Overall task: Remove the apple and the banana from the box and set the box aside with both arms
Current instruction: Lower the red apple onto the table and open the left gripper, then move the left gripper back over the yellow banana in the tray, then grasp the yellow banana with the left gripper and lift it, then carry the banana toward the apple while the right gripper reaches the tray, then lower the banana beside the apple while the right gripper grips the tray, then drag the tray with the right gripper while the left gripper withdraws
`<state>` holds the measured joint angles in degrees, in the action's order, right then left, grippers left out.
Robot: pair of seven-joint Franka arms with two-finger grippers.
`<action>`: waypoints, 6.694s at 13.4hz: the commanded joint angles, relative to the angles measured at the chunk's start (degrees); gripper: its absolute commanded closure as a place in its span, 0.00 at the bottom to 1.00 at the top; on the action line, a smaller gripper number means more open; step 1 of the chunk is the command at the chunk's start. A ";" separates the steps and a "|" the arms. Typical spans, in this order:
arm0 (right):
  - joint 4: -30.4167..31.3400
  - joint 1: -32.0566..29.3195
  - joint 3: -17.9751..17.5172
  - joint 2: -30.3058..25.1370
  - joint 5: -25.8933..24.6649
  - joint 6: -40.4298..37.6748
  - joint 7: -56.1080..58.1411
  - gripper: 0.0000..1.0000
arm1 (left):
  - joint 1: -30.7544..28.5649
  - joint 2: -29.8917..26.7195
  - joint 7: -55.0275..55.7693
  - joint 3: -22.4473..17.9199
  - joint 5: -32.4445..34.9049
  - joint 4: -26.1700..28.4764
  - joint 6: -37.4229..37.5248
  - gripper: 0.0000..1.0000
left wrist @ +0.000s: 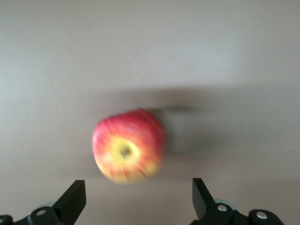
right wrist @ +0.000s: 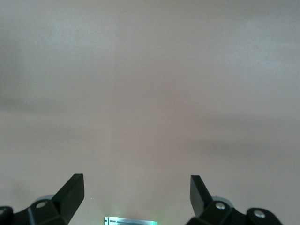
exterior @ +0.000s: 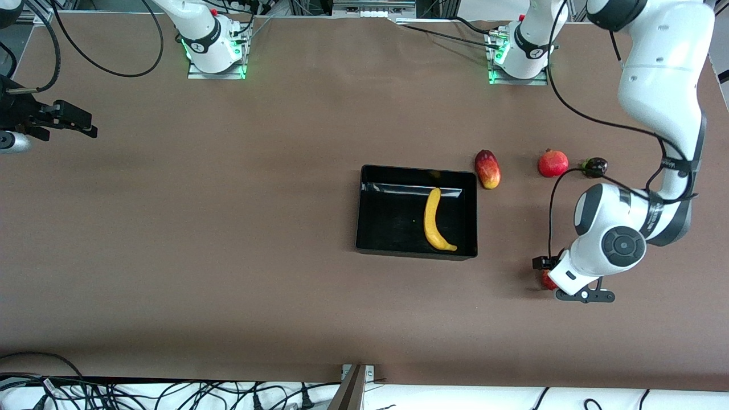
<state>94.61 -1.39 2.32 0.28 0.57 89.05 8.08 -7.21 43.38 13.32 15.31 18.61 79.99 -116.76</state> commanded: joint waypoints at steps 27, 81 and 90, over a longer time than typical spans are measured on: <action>0.48 -0.55 0.40 -0.63 1.27 -0.45 2.38 0.00 | 22.24 1.71 40.64 0.16 -7.54 9.22 -7.34 0.67; -9.02 44.28 -0.74 39.99 7.16 44.73 -49.21 1.00 | -5.89 -1.08 -6.91 -2.57 2.05 -0.36 -2.11 0.00; 13.20 36.04 14.27 17.32 8.92 33.56 -27.12 1.00 | -2.55 -23.40 -8.05 -2.65 -10.43 1.48 22.52 0.00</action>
<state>98.42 38.91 15.22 25.68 7.71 122.15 -28.02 -9.86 25.86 5.53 13.48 10.35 78.12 -96.65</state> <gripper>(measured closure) 0.960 0.000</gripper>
